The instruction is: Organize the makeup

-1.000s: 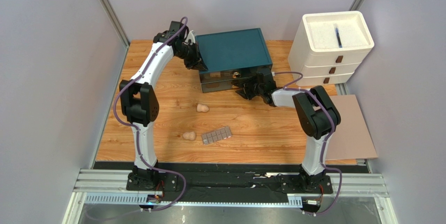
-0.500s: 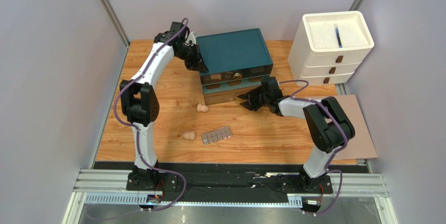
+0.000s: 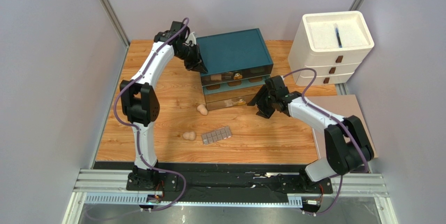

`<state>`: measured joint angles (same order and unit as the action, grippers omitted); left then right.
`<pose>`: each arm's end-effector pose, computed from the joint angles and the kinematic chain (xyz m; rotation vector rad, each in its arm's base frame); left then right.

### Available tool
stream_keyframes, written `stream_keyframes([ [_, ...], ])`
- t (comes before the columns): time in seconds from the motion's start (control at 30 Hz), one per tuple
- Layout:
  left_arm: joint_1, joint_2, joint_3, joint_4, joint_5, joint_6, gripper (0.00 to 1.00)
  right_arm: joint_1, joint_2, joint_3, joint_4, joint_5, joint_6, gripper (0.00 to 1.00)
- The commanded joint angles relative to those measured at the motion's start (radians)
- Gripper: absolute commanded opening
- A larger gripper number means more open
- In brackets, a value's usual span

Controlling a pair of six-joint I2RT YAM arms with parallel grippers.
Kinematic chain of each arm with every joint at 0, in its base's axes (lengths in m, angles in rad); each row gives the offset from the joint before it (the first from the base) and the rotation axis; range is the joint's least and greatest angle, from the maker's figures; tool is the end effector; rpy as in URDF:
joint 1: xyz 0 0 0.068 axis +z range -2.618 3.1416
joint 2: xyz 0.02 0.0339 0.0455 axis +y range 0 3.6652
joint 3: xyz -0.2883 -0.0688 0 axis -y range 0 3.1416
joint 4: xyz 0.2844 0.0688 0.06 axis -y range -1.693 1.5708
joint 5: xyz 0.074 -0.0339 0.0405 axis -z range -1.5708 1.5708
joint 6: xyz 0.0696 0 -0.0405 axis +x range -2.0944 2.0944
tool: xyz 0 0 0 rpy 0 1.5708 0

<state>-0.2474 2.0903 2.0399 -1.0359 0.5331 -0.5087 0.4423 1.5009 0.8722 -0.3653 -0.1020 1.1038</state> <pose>0.4883 -0.1598 0.2908 -0.1734 2.7363 -0.9437 0.3072 0.1533 0.1623 0.8449 2.5875 0.6633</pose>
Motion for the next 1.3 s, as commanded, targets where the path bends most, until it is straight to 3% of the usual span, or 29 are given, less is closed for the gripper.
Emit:
stream_keyframes([
  [0.0, -0.004, -0.059, 0.078, -0.03, -0.01, 0.041, 0.03, 0.068, -0.096, 0.122, -0.123, 0.09, -0.324, 0.61],
  [0.23, 0.0, -0.179, 0.123, -0.021, 0.037, 0.048, 0.08, 0.314, 0.051, 0.273, -0.208, -0.007, -0.767, 0.61],
  [0.5, 0.062, -0.38, -0.052, 0.046, 0.128, 0.013, 0.13, 0.611, 0.217, 0.384, -0.264, 0.191, -1.151, 0.6],
  [0.7, 0.082, -0.478, -0.159, 0.042, 0.159, 0.038, 0.15, 0.638, 0.251, 0.398, -0.179, 0.185, -1.332, 0.62],
  [0.9, 0.092, -0.532, -0.268, 0.027, 0.149, 0.068, 0.15, 0.638, 0.344, 0.508, -0.26, 0.121, -1.473, 0.7],
  [1.07, 0.099, -0.547, -0.314, 0.031, 0.15, 0.075, 0.15, 0.639, 0.403, 0.585, -0.356, 0.021, -1.535, 0.7],
  [1.27, 0.1, -0.543, -0.317, 0.027, 0.153, 0.081, 0.15, 0.648, 0.42, 0.565, -0.389, 0.013, -1.593, 0.71],
])
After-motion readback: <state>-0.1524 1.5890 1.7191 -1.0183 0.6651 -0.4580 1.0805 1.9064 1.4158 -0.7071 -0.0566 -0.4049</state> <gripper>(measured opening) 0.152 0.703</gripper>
